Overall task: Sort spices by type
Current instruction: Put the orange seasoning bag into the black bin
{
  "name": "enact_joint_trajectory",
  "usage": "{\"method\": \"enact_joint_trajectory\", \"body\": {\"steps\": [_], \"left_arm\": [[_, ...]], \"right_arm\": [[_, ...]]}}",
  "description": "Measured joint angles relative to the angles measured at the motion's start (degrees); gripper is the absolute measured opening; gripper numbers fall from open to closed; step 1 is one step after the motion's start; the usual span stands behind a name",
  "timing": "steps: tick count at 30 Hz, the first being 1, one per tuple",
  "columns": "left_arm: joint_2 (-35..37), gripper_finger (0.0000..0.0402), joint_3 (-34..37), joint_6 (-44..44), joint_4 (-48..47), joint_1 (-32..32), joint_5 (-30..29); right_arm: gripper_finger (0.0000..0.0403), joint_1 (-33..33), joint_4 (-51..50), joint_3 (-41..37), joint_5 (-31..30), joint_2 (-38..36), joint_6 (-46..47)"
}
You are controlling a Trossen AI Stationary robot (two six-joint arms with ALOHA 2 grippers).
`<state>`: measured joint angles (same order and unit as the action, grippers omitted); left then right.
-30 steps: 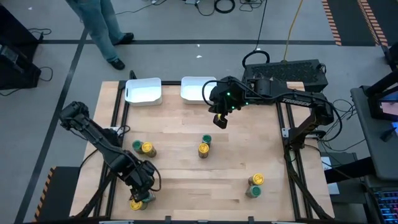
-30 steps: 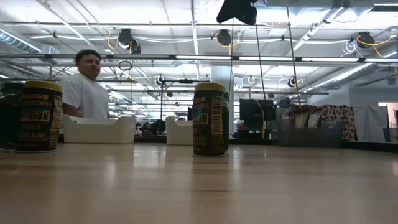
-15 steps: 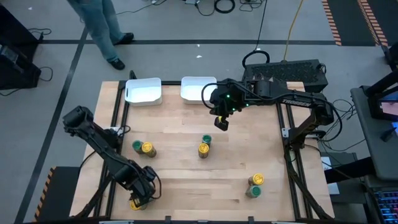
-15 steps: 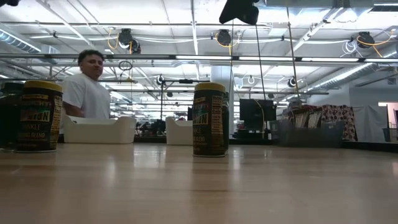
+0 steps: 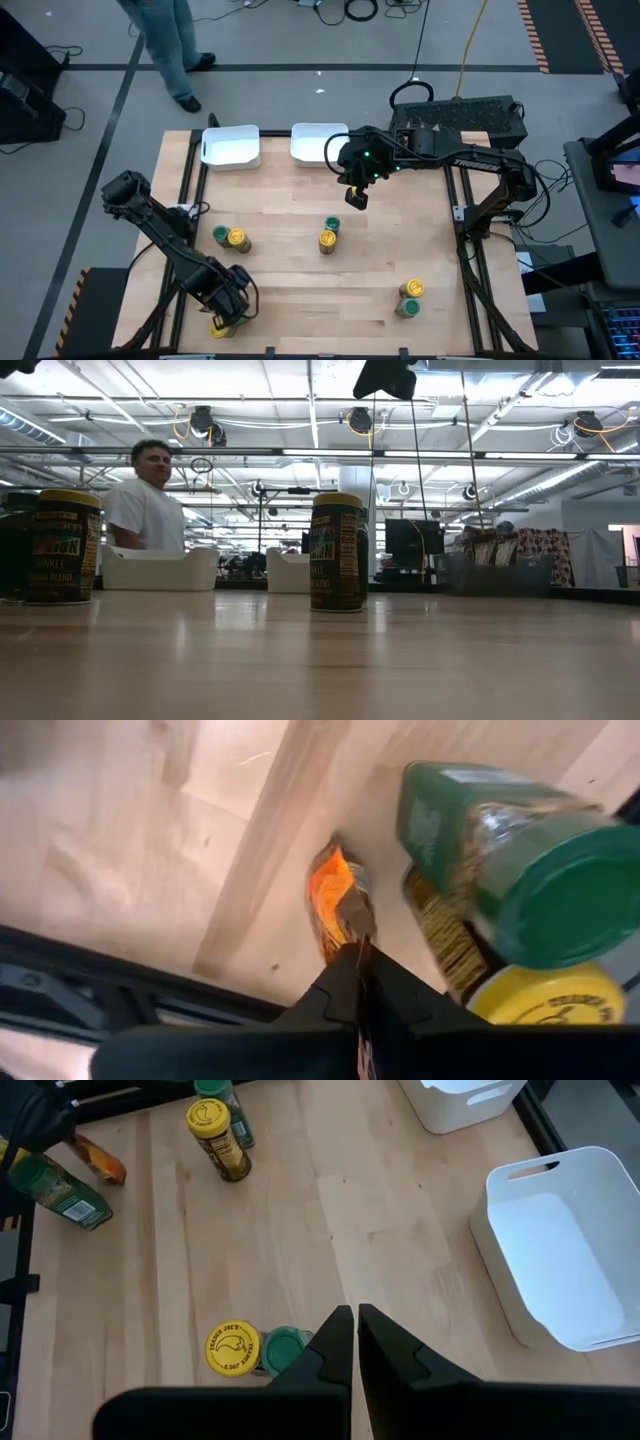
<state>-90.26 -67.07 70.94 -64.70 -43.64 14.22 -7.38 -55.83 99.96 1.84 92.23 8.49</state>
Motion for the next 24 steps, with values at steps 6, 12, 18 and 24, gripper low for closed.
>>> {"method": "enact_joint_trajectory", "body": {"steps": [6, 12, 18, 24], "left_arm": [[1.23, 0.0004, -0.45, -3.83, -2.81, 0.05, 0.04], [8.79, 0.0002, -1.09, -3.96, -5.77, 2.70, -1.13], [17.58, 0.0002, -1.09, -4.14, -6.56, 9.74, -3.00], [21.14, 0.0001, -3.58, -15.27, -6.49, 20.24, -3.23]], "right_arm": [[0.0000, 0.00, 0.02, 0.00, -0.02, 0.00, -0.22], [0.0000, -0.11, 0.33, 0.00, -0.04, 0.00, -0.67], [0.0000, -0.93, 0.33, 0.00, -0.32, 0.00, -0.78], [0.0000, -2.47, -1.80, 0.00, -0.02, 0.00, -0.79]]}}
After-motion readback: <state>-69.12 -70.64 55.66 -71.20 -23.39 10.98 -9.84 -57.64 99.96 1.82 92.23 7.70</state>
